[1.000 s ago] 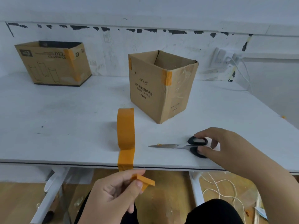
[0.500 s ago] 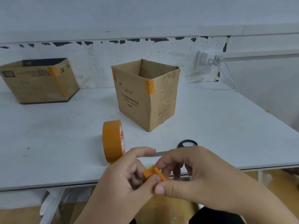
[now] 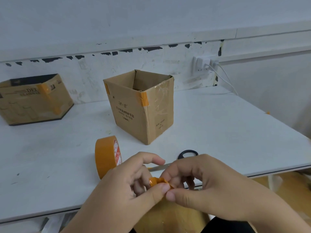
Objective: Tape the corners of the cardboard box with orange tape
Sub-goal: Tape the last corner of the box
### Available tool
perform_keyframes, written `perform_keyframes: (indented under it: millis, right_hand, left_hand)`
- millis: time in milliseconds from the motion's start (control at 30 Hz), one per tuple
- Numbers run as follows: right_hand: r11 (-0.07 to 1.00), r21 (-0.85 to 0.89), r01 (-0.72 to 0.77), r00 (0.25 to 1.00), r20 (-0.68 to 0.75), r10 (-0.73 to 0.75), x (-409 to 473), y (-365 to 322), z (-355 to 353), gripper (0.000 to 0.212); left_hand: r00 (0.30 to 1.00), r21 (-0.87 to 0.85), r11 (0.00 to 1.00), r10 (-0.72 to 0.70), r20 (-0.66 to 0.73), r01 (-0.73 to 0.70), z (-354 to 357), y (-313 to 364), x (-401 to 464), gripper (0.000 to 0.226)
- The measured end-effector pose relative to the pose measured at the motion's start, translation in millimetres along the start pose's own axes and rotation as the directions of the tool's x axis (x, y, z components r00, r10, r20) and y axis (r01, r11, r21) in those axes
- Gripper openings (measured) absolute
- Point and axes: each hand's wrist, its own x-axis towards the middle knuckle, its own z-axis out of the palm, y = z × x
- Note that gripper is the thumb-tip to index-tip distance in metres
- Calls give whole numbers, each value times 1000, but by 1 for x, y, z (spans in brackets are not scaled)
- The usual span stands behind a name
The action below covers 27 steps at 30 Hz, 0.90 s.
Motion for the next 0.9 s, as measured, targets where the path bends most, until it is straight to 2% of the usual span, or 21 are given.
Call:
perform_keyframes:
  millis: [233,333,467,600,767,900]
  right_hand:
    - [999,38,-10,999,-47,12,2,-1,-2,9]
    - [998,-6,-63,989,-138,62,5,0,-2,10]
    - [986,-120,-116,962,-259,82,6,-2,-5,12]
    - [977,-192,-90,965,-260,38,5,-6,-3,18]
    - [989,-146,-38,981,-192,10,0,-9,-6,33]
    - [998,-56,-23,988,-151,15,1,-8,-4,26]
  left_hand:
    - [1000,91,996,-8,26,6,-6,6,6,39]
    - [1000,171,985,-3,24,-1,-7,11,12,48]
    - [999,252,967,40,2,-39,-9,15,20,48]
    - [991,263,960,116,-59,-97,-6,18,26,42]
    - [983,279,949,171,-65,-147,-2,17,26,26]
    - [987,231,965,145,-62,-128,-5,17,26,27]
